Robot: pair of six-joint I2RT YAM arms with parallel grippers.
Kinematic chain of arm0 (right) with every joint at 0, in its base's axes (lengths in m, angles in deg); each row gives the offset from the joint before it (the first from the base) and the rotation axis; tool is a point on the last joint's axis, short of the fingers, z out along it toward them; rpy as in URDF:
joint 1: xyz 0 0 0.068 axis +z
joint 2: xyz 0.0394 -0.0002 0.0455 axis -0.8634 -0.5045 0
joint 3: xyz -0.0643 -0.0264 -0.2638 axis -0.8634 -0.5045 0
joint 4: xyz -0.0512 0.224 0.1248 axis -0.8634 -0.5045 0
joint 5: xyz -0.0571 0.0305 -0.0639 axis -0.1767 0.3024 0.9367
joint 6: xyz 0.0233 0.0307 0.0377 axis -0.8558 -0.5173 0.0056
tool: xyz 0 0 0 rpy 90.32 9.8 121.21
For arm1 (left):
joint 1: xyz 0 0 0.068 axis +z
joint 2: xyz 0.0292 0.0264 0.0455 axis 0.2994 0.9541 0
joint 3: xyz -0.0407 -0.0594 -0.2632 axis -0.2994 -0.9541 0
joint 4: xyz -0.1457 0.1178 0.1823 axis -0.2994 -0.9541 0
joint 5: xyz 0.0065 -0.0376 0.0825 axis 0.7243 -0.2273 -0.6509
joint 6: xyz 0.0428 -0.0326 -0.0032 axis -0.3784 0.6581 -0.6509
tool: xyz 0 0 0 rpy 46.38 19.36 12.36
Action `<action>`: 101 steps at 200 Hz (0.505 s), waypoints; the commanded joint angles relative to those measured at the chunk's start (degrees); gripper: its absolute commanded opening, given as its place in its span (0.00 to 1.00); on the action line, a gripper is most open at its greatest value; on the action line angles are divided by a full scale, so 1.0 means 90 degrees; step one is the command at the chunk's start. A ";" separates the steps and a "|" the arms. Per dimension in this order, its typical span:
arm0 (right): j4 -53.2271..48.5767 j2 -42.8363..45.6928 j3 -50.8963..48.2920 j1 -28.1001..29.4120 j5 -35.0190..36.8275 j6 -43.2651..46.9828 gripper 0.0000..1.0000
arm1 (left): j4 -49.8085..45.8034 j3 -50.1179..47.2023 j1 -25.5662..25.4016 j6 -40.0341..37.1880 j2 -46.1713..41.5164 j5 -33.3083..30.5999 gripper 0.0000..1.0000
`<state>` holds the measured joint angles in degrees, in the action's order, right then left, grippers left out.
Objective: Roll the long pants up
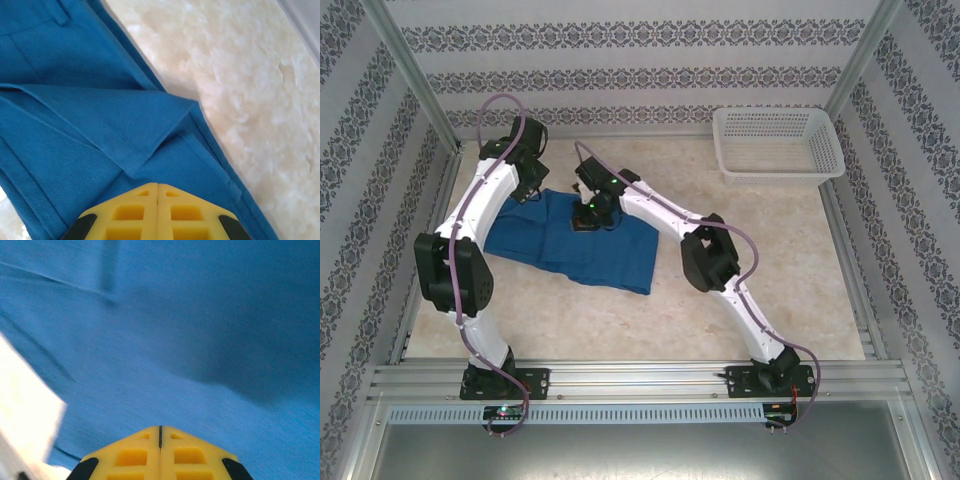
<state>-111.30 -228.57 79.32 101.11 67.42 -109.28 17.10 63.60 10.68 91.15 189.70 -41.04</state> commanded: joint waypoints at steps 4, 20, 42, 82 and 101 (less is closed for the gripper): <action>-0.0884 0.0977 -0.1472 -0.0647 0.1272 0.1053 0.00 | 0.0071 0.0268 0.0015 -0.0997 0.0287 0.0772 0.00; -0.0664 0.1381 -0.2445 -0.0902 0.1335 0.1194 0.00 | 0.0044 0.0185 -0.0004 -0.1162 0.0453 0.1115 0.00; -0.0716 0.1502 -0.2951 -0.1116 0.1435 0.1397 0.00 | 0.0068 -0.0019 -0.0011 -0.1212 0.0582 0.1163 0.00; -0.1299 0.1280 -0.2968 -0.1193 0.2115 0.1717 0.00 | -0.0190 0.0287 -0.0012 -0.1294 0.0840 0.1178 0.00; -0.1639 0.1343 -0.2926 -0.1230 0.3035 0.1841 0.00 | -0.0312 0.0487 -0.0006 -0.1388 0.0883 0.1119 0.00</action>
<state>-117.16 -216.59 53.59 90.27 81.78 -95.93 16.97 64.56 10.68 81.08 197.16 -30.94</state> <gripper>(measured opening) 0.066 0.046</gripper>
